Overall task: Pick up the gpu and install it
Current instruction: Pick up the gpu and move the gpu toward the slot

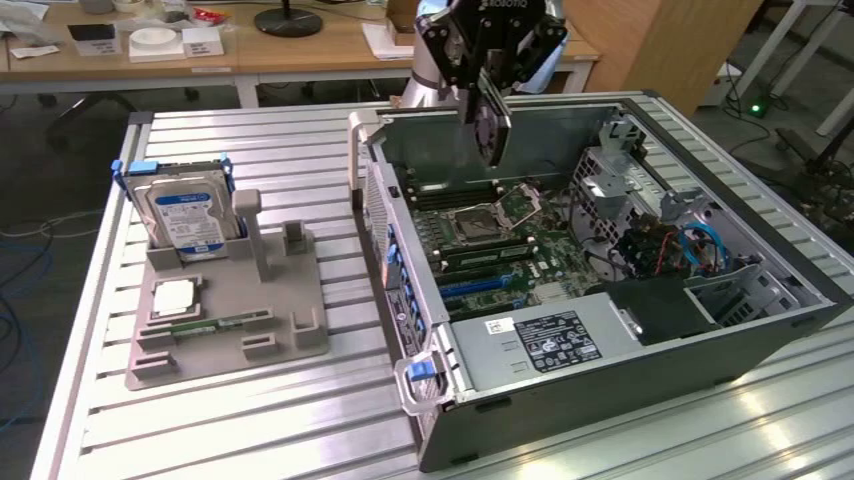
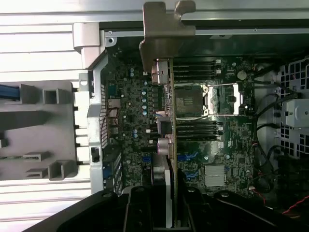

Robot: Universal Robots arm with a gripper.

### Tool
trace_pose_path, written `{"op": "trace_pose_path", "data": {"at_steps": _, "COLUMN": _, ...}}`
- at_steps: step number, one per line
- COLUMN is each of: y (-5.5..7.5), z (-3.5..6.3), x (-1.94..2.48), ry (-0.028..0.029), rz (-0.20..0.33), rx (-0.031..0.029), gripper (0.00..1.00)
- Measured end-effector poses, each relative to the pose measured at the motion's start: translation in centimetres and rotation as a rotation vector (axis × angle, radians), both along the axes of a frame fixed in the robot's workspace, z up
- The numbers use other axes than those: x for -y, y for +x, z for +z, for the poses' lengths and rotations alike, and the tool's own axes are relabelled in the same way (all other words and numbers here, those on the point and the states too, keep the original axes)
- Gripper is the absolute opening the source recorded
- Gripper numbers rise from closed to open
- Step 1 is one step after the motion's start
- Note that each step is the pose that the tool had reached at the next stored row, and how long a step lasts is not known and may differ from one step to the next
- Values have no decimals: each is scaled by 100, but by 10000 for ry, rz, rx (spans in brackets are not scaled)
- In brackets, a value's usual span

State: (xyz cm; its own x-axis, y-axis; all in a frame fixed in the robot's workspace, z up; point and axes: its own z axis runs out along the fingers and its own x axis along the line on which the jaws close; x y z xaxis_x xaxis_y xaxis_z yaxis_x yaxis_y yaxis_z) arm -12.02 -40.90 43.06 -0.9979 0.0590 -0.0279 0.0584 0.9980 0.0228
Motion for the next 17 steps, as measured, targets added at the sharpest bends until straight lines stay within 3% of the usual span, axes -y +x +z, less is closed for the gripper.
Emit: {"op": "trace_pose_path", "data": {"at_steps": 17, "y": 511, "z": -7, "x": 0, "ry": 1, "rz": 49, "rx": 0, "gripper": 29}}
